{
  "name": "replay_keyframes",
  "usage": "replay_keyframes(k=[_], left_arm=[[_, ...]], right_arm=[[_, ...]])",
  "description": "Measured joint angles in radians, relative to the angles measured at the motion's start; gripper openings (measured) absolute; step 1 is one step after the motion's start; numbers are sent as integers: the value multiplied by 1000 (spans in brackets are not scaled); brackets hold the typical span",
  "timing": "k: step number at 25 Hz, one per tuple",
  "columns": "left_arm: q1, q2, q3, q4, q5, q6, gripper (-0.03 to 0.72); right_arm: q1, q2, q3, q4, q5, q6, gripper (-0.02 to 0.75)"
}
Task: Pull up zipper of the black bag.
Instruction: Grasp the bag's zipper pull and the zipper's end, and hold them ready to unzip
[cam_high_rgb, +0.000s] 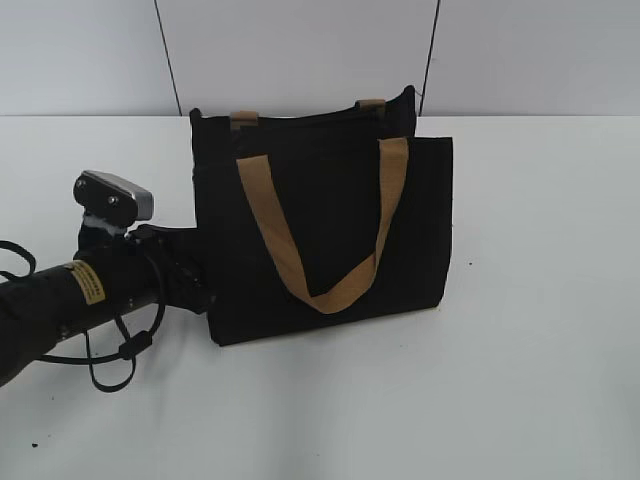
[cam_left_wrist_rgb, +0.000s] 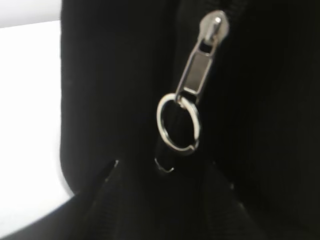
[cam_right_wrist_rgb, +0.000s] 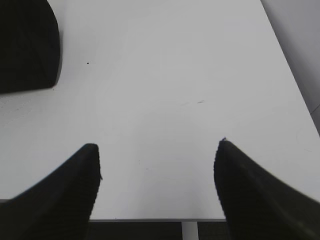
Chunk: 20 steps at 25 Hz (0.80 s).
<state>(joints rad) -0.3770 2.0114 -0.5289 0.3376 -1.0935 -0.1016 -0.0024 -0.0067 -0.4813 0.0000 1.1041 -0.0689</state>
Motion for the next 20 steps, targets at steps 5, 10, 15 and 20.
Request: replay_keyframes(k=[5, 10, 15, 20], left_arm=[[0, 37, -33, 20, -3, -1, 338], [0, 44, -37, 25, -23, -2, 233], [0, 44, -37, 25, -44, -2, 120], [0, 41, -35, -33, -18, -18, 34]], right_arm=[[0, 0, 0, 0, 0, 0, 545], [0, 0, 0, 0, 0, 0, 545], [0, 0, 0, 0, 0, 0, 545], [0, 0, 0, 0, 0, 0, 545]])
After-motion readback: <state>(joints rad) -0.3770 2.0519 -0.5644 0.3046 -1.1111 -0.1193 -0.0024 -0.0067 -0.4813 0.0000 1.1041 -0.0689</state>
